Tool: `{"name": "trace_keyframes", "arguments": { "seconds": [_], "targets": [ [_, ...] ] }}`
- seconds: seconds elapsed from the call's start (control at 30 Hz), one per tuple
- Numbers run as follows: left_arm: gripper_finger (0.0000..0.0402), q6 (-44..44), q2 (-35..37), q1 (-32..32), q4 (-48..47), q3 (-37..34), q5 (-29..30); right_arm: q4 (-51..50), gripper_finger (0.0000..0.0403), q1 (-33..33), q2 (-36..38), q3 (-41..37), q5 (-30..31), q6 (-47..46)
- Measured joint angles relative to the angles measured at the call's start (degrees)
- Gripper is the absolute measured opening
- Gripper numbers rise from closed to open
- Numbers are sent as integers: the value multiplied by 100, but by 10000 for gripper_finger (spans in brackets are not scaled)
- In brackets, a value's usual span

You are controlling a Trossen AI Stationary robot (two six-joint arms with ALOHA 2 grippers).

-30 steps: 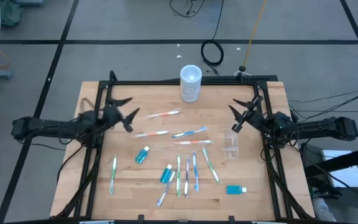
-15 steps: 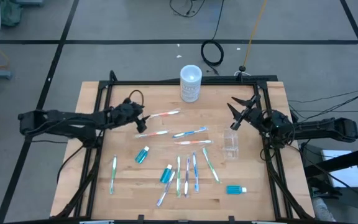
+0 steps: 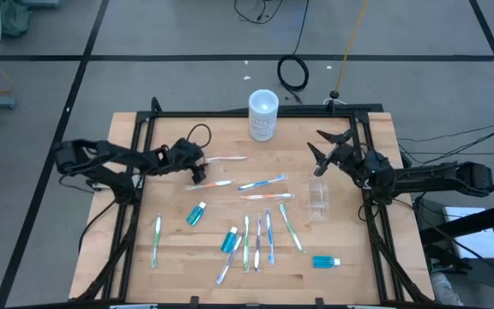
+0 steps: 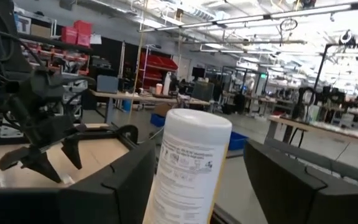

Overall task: Pick & Place toothbrushing station
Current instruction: Put the top orange toothbrush into the transparent organizer

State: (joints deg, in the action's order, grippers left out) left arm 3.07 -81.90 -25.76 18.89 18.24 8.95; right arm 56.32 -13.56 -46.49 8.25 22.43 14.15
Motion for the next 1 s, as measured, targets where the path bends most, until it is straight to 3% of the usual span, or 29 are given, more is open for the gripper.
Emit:
{"name": "trace_keyframes", "arguments": {
  "seconds": [0.13,0.4,0.57,0.8,1.0],
  "targets": [
    [251,97,-81,-30,51,9,-70,1,232,1,-9,0,-2,-7],
    [139,546,-99,-28,277,-5,-948,1,232,2,-9,0,-2,-211],
    [81,865,-99,-32,438,-7,-1111,-1,229,2,-9,0,-4,-299],
    [36,892,-97,-30,993,-9,-1519,-1,228,2,-9,0,-6,-299],
    [26,861,-97,-27,1392,-9,-1517,-1,228,2,-7,0,-15,-299]
  ]
}}
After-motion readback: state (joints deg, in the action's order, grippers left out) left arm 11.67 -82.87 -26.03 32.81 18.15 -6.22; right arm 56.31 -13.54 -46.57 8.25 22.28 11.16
